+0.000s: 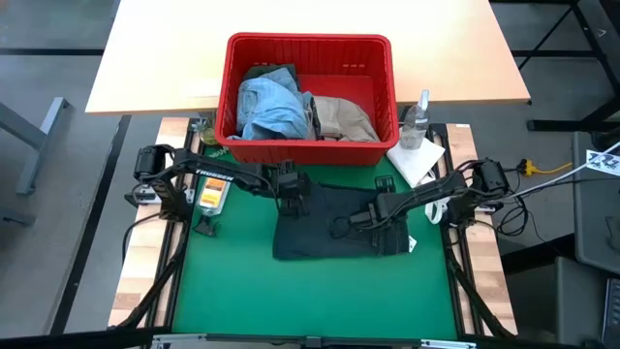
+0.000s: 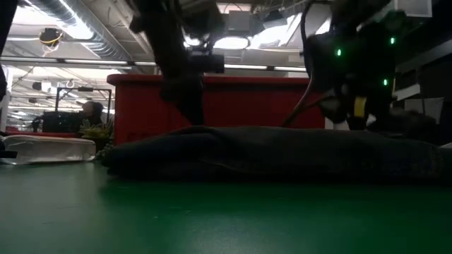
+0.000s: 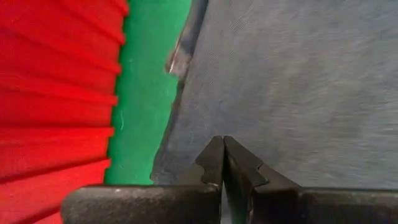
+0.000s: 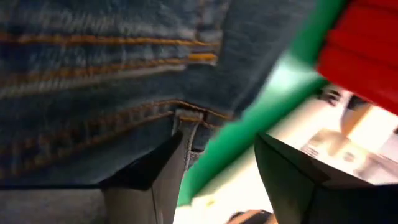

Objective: Fold laundry
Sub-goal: Move the dark blue jeans to the top center of the table

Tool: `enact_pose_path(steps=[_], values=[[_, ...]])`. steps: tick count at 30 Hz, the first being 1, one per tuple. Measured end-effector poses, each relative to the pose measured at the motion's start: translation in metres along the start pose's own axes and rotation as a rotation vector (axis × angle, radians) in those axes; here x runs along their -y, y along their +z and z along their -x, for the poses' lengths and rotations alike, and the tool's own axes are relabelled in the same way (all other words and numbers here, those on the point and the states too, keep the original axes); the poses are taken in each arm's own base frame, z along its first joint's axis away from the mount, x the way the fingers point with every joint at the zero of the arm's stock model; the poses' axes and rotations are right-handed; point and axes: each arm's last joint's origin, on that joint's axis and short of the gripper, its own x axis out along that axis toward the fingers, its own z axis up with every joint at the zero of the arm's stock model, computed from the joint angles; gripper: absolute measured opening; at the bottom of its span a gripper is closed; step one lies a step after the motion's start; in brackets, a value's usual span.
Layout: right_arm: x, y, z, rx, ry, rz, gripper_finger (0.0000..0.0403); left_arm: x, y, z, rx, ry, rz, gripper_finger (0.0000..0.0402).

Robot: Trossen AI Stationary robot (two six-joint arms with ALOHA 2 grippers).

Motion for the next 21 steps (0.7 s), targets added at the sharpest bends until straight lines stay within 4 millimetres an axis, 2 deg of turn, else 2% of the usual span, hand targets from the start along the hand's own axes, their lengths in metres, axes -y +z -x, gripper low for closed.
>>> enact_pose_path(steps=[5,12,16,21], values=[[-0.004,-0.004,-0.022,0.005,0.058,-0.018,0.02,-0.01,-0.018,-0.02,0.011,0.053,0.049,0.0],[-0.007,-0.007,-0.026,-0.009,0.057,-0.014,0.02,-0.018,-0.04,-0.037,0.01,0.094,0.092,0.0],[-0.006,-0.006,-0.023,-0.008,0.061,-0.018,0.02,-0.019,-0.04,-0.038,0.008,0.098,0.093,0.0],[0.003,-0.004,-0.007,-0.054,0.082,0.018,0.02,-0.019,-0.026,-0.031,0.046,0.094,0.092,0.0]])
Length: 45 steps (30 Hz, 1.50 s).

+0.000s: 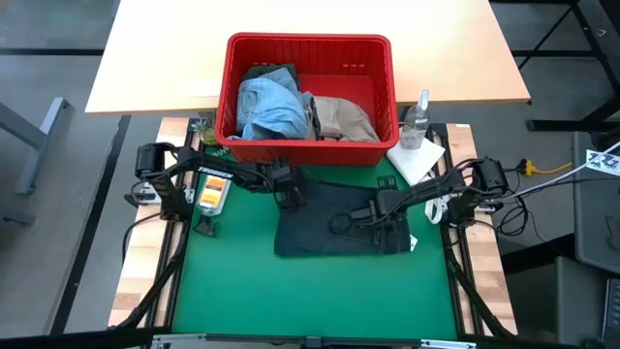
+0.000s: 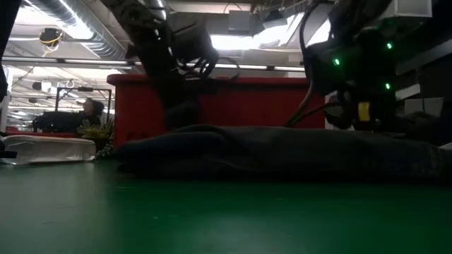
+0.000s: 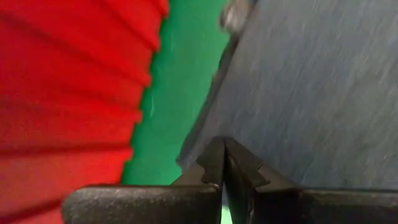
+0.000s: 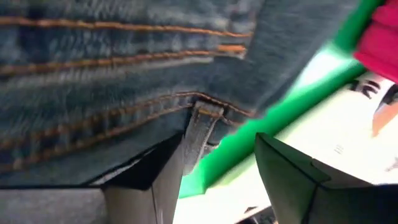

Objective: Fold laundry
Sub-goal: Move the dark blue jeans to the top center of the table

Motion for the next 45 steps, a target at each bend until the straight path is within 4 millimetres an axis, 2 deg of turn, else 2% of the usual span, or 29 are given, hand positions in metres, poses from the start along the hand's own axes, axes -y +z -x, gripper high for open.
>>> enact_pose_path(steps=[6,12,19,23,27,32,35,39,45], values=[[0.013,0.002,0.028,-0.014,-0.009,0.009,0.02,0.004,0.026,0.015,0.074,-0.016,-0.027,0.0],[0.025,0.009,0.055,0.061,-0.002,-0.019,0.02,0.012,0.043,0.035,0.06,-0.041,-0.102,0.0],[0.029,0.024,0.064,0.212,0.006,-0.079,0.02,0.018,0.052,0.066,-0.058,-0.071,-0.19,0.0],[0.028,0.03,0.065,0.271,0.046,-0.08,0.02,0.012,0.049,0.091,-0.065,-0.079,-0.206,0.0],[0.025,0.036,0.066,0.328,0.134,-0.09,0.02,-0.01,0.042,0.126,0.027,-0.067,-0.128,0.0],[0.018,0.047,0.057,0.444,0.196,-0.097,0.02,-0.039,0.021,0.172,0.149,-0.052,-0.023,0.0],[0.014,0.056,0.05,0.545,0.19,-0.108,0.02,-0.049,0.007,0.193,0.212,-0.049,0.004,0.0],[0.013,0.066,0.044,0.67,0.186,-0.152,0.02,-0.057,-0.004,0.213,0.276,-0.051,0.027,0.0],[0.018,0.083,0.026,0.709,0.194,-0.186,0.02,-0.063,-0.01,0.227,0.333,-0.052,0.047,0.0]])
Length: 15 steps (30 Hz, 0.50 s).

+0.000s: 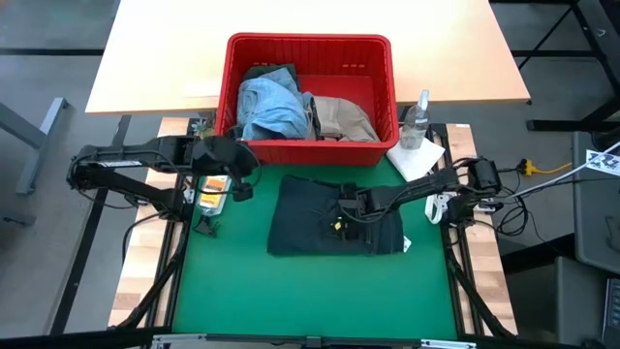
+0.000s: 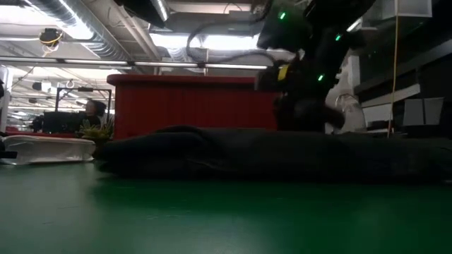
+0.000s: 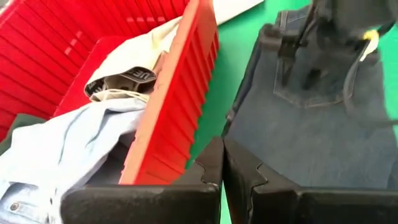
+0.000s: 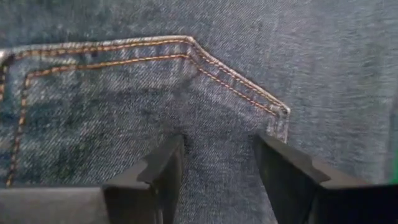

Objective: Fold laundry
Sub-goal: Move the dark blue jeans to the top center of the table

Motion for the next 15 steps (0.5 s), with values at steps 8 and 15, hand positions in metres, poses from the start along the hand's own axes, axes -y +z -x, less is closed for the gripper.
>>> enact_pose_path(steps=[8,15], values=[[0.021,0.013,-0.031,0.089,0.01,-0.019,0.02,0.0,0.0,0.0,-0.001,0.0,-0.001,0.0],[0.033,0.031,-0.025,0.136,0.012,0.011,0.02,0.0,0.003,-0.001,0.027,0.013,0.002,0.0]])
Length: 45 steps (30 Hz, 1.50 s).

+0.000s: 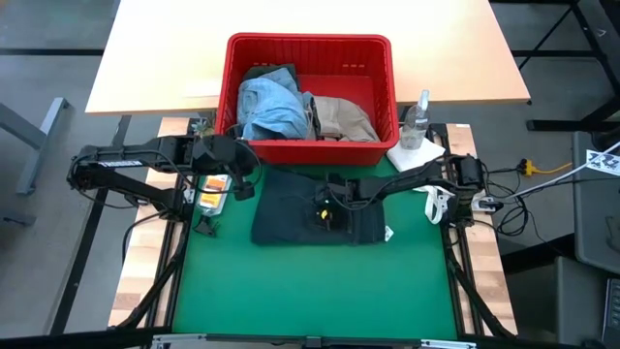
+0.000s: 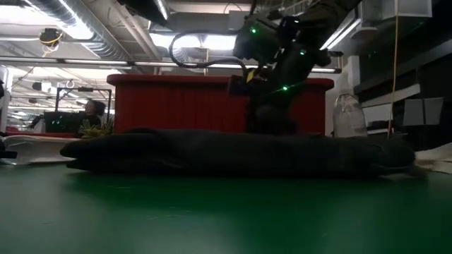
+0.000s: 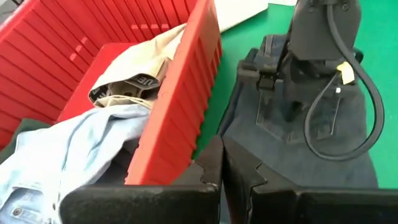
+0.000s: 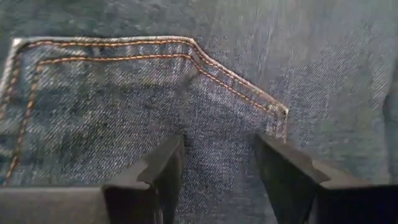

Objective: Fold laundry
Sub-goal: Move the dark blue jeans to the top center of the table, then fold the light blue jeans

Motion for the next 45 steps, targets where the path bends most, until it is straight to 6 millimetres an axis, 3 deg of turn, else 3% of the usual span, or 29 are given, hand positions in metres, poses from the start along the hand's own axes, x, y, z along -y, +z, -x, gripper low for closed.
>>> enact_pose_path(steps=[6,15,23,45], values=[[0.017,0.015,0.001,0.139,-0.051,0.017,0.02,0.0,0.004,0.0,0.039,0.002,0.014,0.0],[0.044,0.015,0.002,0.215,0.0,-0.03,0.02,-0.001,0.007,0.0,0.066,0.005,0.023,0.0],[0.044,0.02,0.011,0.26,0.035,-0.024,0.02,0.0,0.007,0.0,0.068,0.005,0.026,0.0],[0.044,0.02,0.011,0.259,0.033,-0.025,0.02,-0.001,0.01,0.0,0.099,0.008,0.019,0.0]])
